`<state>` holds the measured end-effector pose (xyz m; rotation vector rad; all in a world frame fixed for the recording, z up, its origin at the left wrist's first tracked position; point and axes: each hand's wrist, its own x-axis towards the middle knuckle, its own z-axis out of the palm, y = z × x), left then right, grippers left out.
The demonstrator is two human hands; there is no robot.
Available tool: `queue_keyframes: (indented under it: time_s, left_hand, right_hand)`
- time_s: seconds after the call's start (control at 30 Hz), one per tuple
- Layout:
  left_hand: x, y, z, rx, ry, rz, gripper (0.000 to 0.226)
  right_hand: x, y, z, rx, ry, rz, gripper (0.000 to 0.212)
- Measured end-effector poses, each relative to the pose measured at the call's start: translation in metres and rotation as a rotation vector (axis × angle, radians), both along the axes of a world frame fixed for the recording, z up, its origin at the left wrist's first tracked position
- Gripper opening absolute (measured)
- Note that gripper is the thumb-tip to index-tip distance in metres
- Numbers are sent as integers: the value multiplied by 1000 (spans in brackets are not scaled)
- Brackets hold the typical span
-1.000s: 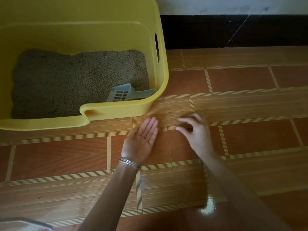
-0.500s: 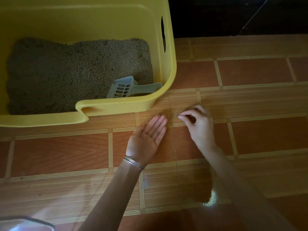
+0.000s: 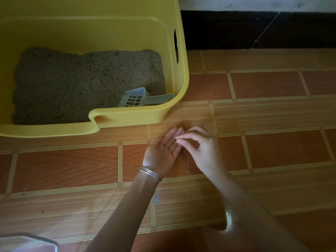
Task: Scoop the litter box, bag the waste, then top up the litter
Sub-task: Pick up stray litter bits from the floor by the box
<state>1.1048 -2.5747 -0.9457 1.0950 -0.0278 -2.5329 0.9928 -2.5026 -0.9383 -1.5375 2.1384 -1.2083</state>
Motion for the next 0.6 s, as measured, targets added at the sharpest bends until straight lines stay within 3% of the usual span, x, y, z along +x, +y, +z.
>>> queue_keyframes:
  time_s: [0.3,0.43,0.6]
  left_hand:
    - [4,-4,-3,26,30,51,46]
    - [6,-2,-6,15,33,41,47]
    - [6,-2,-8,2,52,34,47]
  right_hand:
    - [-50,-1,-28,224,13,-148,32]
    - [-53,-11,-32,209,49,-105,38]
    - [-48,-13,-44,133,109,-120,29]
